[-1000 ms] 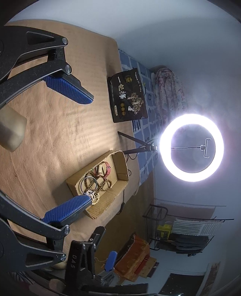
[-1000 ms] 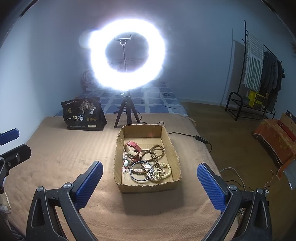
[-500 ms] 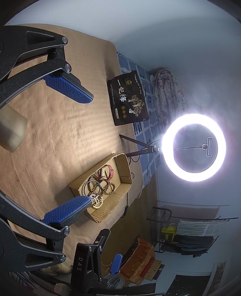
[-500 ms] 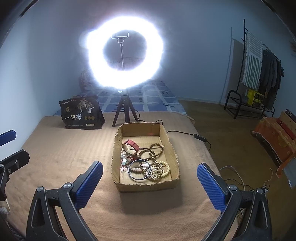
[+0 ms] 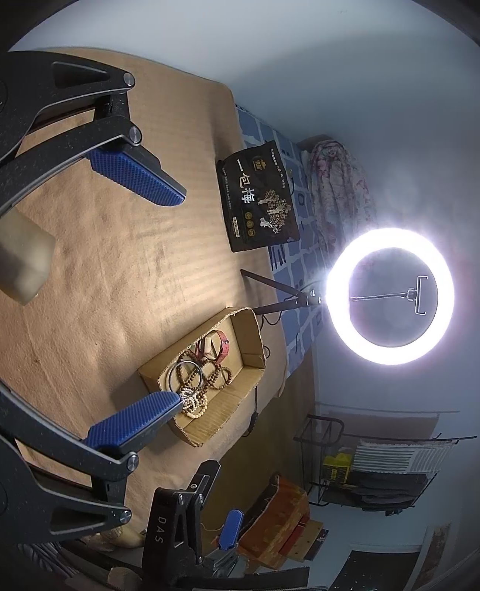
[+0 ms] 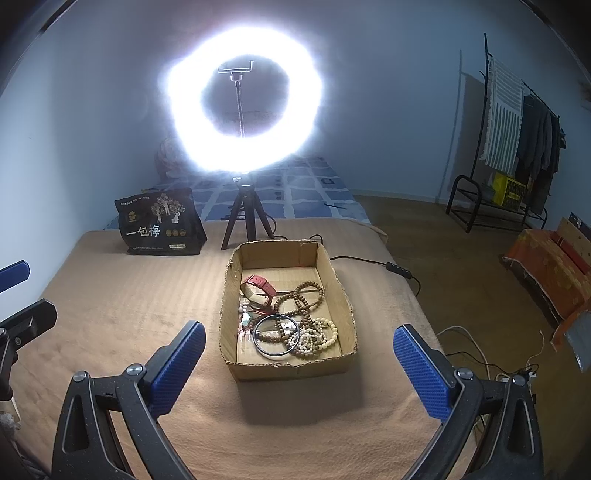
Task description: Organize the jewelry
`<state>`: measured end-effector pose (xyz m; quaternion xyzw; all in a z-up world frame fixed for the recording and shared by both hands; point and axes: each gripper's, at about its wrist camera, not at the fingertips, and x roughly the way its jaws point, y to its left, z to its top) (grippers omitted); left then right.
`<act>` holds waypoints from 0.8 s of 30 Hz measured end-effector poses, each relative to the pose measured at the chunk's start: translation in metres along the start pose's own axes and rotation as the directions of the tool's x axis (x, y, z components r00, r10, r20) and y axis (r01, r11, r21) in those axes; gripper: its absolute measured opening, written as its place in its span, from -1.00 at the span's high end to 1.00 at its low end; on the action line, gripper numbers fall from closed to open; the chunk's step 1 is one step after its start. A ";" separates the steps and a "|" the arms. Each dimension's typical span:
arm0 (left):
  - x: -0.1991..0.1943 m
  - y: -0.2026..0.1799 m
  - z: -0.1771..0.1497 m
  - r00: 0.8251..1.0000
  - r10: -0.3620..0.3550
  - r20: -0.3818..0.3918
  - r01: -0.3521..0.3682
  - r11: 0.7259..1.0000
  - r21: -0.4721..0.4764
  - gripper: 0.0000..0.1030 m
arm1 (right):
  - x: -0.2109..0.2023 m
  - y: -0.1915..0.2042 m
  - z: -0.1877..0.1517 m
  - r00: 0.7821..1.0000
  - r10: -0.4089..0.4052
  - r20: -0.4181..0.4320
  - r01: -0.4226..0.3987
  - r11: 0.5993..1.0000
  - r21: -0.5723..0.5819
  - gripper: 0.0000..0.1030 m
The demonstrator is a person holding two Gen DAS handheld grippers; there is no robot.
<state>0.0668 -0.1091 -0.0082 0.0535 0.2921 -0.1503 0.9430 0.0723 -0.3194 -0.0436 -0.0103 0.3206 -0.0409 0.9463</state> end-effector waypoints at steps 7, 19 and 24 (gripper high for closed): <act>0.000 0.000 0.000 1.000 0.000 0.000 0.000 1.000 -0.001 -0.99 | 0.000 -0.001 -0.001 1.000 -0.003 -0.003 0.003 1.000 -0.001 -0.99; 0.000 -0.001 -0.001 1.000 0.000 0.001 0.000 1.000 -0.001 -0.99 | 0.001 -0.003 -0.002 1.000 -0.008 -0.006 0.008 1.000 0.004 -0.99; 0.001 -0.001 0.000 1.000 -0.001 -0.004 0.001 1.000 -0.002 -0.99 | 0.001 -0.003 -0.003 1.000 -0.008 -0.007 0.008 1.000 0.003 -0.99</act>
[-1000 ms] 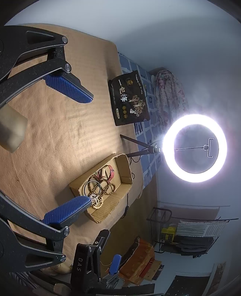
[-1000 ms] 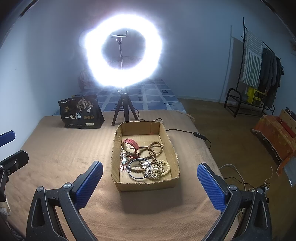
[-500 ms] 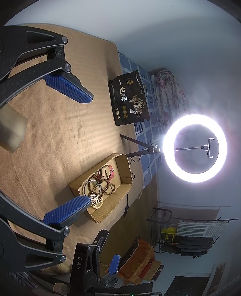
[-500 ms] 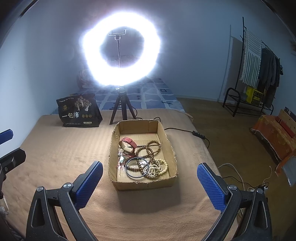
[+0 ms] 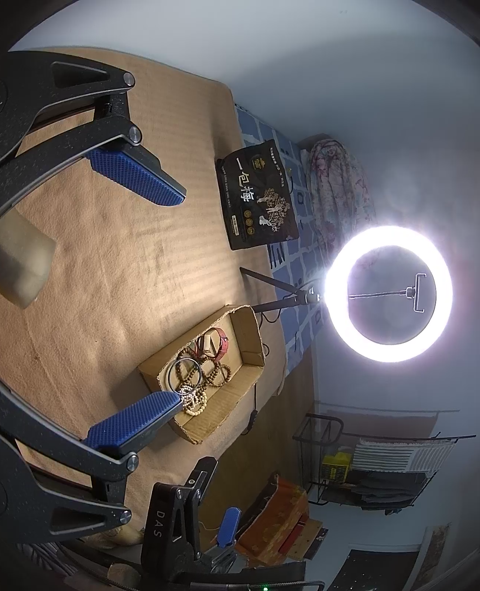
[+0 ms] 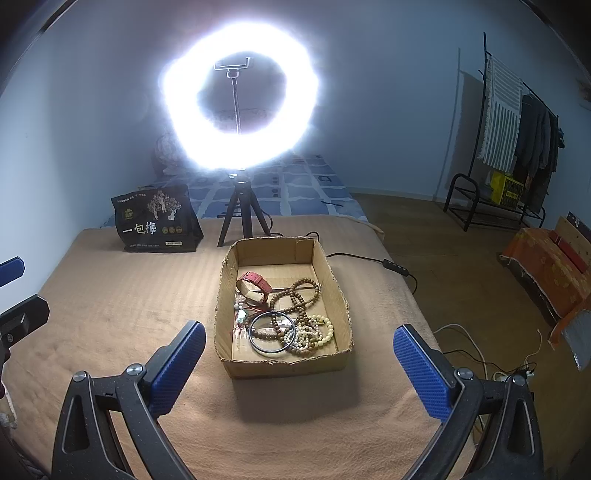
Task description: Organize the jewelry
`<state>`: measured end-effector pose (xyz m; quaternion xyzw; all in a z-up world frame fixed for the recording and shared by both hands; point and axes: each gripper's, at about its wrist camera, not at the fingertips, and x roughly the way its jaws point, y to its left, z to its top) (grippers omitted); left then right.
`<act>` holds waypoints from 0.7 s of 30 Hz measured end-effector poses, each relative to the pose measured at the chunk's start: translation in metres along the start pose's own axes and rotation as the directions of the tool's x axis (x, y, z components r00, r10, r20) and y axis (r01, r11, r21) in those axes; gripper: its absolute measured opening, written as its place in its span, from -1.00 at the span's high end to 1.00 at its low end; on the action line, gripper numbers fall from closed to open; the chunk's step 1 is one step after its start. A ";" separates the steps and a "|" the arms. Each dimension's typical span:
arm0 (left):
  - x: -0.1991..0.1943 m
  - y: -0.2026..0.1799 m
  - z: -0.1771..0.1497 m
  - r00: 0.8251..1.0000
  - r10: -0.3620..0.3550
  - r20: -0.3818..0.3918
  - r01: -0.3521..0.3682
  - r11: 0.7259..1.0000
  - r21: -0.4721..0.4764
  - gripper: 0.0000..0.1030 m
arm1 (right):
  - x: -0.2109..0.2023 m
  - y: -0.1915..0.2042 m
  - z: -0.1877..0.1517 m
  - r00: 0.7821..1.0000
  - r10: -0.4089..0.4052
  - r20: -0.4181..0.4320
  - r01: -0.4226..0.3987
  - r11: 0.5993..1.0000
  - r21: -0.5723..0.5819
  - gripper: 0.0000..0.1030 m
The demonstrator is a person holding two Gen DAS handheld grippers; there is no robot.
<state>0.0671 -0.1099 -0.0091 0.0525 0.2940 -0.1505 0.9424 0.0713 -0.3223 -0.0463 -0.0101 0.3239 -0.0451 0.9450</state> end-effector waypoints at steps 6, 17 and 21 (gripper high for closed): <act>-0.001 0.001 0.001 1.000 -0.002 -0.008 0.002 1.000 -0.015 -0.99 | 0.000 0.000 0.000 1.000 0.000 0.000 0.000 1.000 0.000 -0.99; -0.002 0.001 0.000 1.000 0.011 -0.001 -0.011 1.000 -0.018 -0.99 | 0.001 0.001 -0.003 1.000 0.006 -0.006 -0.006 1.000 -0.005 -0.99; -0.003 0.001 0.000 1.000 0.013 0.006 -0.013 1.000 -0.017 -0.99 | 0.002 0.001 -0.004 1.000 0.008 -0.012 -0.008 1.000 -0.005 -0.99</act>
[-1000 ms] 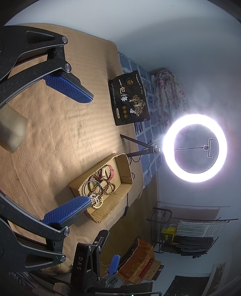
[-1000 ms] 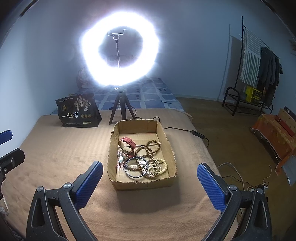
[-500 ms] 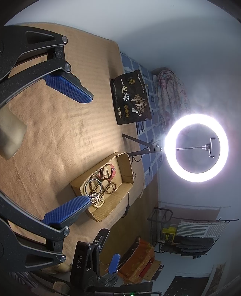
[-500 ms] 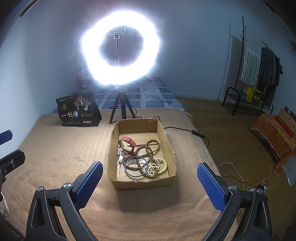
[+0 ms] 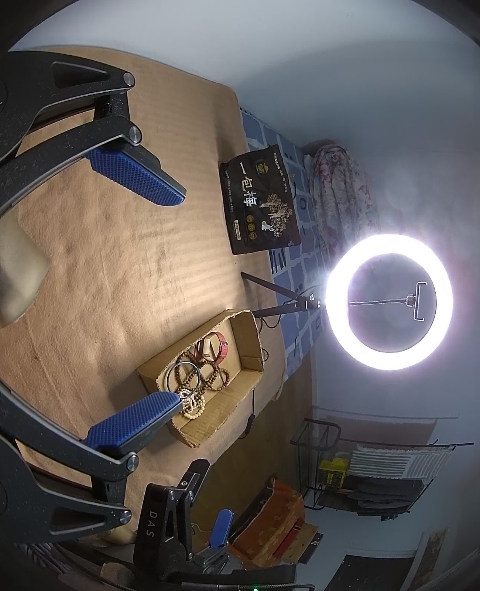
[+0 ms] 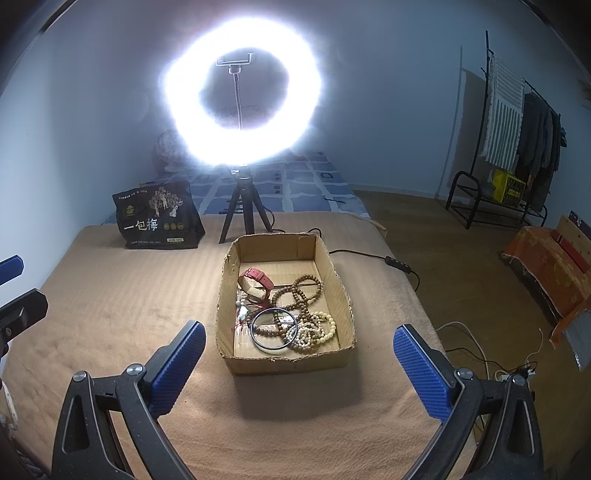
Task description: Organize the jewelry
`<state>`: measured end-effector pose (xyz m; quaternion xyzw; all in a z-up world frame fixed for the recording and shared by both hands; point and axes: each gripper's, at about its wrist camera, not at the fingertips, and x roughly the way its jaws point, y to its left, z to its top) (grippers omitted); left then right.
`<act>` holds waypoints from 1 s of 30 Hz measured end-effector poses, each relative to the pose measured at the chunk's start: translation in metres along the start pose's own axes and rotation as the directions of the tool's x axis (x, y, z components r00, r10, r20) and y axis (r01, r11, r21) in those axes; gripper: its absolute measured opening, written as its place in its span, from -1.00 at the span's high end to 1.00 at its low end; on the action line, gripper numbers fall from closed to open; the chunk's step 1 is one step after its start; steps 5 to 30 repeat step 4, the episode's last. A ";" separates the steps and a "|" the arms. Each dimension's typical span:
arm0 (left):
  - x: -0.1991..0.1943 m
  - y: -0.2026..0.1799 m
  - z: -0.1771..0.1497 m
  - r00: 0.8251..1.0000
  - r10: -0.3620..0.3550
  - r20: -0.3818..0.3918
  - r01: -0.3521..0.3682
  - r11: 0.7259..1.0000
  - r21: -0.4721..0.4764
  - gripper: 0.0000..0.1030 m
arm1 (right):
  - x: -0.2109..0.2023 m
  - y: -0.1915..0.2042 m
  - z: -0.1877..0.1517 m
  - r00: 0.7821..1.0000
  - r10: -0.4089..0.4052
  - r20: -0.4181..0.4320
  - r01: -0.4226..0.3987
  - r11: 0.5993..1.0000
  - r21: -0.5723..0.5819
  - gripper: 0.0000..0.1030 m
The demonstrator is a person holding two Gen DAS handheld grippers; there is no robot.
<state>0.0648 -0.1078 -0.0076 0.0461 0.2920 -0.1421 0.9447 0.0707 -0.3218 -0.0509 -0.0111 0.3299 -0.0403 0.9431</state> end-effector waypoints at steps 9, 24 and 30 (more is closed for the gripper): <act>-0.002 0.001 0.000 1.000 0.024 0.019 -0.024 1.000 0.006 -0.99 | 0.001 0.001 0.000 1.000 0.000 -0.003 0.000 1.000 -0.004 -0.99; -0.002 0.001 0.000 1.000 0.024 0.019 -0.024 1.000 0.006 -0.99 | 0.001 0.001 0.000 1.000 0.000 -0.003 0.000 1.000 -0.004 -0.99; -0.002 0.001 0.000 1.000 0.024 0.019 -0.024 1.000 0.006 -0.99 | 0.001 0.001 0.000 1.000 0.000 -0.003 0.000 1.000 -0.004 -0.99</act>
